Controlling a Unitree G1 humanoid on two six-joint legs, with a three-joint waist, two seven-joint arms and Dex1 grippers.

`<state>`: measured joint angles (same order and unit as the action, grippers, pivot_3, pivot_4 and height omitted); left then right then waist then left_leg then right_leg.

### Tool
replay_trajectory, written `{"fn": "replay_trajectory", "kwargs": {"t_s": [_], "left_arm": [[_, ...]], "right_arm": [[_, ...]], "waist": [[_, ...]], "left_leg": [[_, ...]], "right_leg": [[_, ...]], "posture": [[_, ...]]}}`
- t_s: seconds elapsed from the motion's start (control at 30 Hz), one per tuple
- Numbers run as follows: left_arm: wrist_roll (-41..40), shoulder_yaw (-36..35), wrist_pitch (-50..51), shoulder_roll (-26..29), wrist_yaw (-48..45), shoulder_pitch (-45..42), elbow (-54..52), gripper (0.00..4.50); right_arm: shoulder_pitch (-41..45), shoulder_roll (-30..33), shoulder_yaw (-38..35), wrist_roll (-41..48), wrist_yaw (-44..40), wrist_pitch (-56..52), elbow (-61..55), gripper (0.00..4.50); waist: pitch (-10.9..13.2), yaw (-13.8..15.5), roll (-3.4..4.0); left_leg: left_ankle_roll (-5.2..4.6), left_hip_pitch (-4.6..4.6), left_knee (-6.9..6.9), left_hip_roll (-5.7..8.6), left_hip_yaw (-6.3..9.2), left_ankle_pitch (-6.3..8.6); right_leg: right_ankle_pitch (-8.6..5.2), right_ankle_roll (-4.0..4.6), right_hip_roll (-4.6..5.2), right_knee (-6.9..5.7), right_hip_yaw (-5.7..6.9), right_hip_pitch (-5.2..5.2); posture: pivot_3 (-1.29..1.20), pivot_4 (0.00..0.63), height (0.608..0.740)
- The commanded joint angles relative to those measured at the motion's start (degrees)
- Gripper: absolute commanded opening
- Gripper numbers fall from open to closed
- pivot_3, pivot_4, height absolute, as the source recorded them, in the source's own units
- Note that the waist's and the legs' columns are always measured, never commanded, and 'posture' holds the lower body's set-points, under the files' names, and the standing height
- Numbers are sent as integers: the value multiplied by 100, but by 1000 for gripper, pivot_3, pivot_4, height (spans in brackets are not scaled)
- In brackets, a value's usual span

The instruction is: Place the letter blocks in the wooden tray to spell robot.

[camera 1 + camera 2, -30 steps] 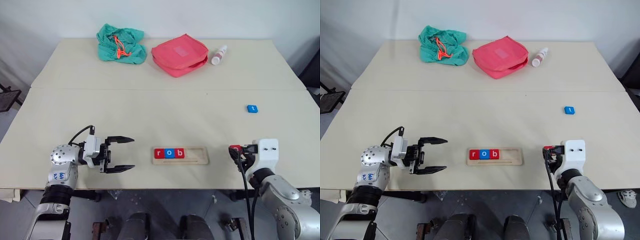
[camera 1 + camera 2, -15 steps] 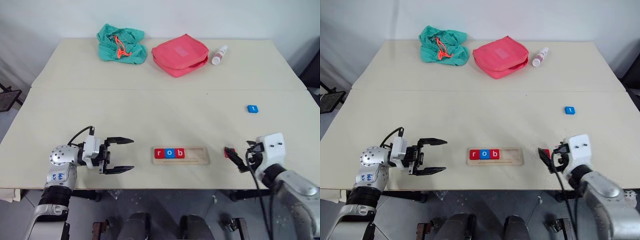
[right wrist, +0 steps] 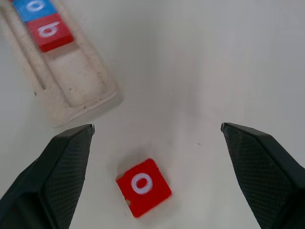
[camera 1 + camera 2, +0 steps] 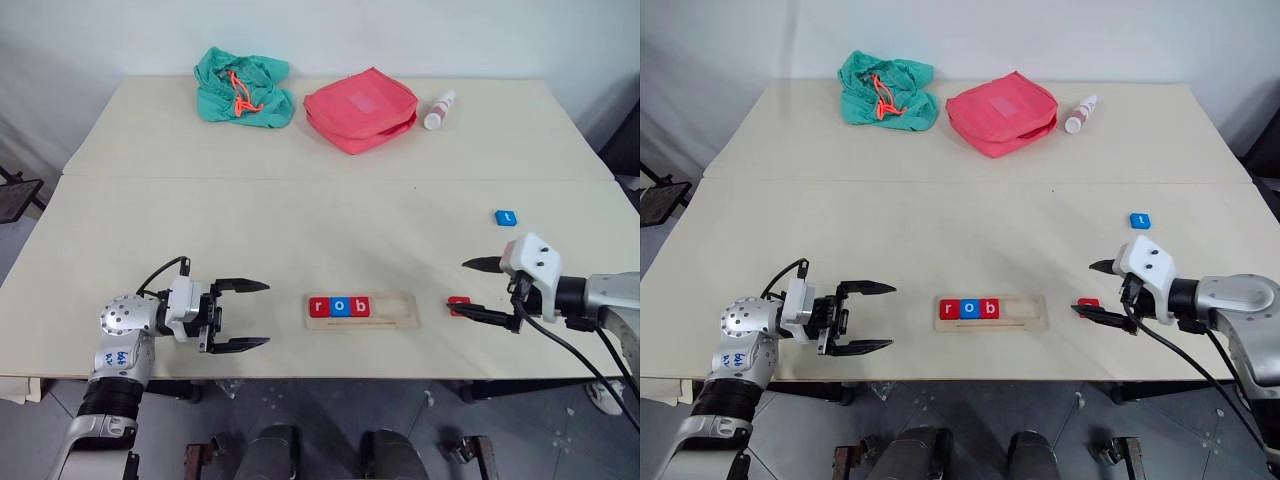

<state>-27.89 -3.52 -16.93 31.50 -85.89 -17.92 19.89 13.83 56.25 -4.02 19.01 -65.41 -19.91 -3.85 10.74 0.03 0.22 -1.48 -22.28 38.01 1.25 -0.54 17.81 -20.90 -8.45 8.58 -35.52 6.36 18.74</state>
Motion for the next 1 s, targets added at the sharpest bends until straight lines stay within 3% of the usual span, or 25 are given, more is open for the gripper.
{"fn": "replay_trajectory", "kwargs": {"t_s": [0.03,0.5,0.57,0.8,1.0], "left_arm": [[-154,-137,68,90,5,189,-394,4500],[-147,-368,207,194,266,697,-920,4500],[-141,-370,216,190,287,712,-944,4500],[-125,-359,213,161,319,685,-907,4500],[-91,-325,170,121,291,534,-741,4500]], "right_arm": [[286,249,268,-330,-531,570,430,4456],[903,146,965,-1290,-874,1624,1593,4456],[933,139,984,-1277,-901,1596,1641,3958],[956,98,898,-1139,-873,1383,1424,1592],[1156,40,684,-696,-776,516,676,1449]], "waist": [[0,9,0],[1,3,1],[1,1,1],[1,2,1],[1,-2,1]], "left_leg": [[0,0,1,-1,1,0],[1,-1,6,-4,2,0],[1,0,6,-5,4,0],[1,1,9,-5,4,0],[2,1,8,-6,4,0]], "right_leg": [[0,0,0,0,1,0],[0,0,-1,5,8,-3],[0,0,-1,6,9,-7],[0,0,-1,6,10,-9],[0,0,-2,7,10,-8]], "posture": [[0,150,740],[0,150,740],[0,150,740],[0,150,740],[0,150,740]]}}
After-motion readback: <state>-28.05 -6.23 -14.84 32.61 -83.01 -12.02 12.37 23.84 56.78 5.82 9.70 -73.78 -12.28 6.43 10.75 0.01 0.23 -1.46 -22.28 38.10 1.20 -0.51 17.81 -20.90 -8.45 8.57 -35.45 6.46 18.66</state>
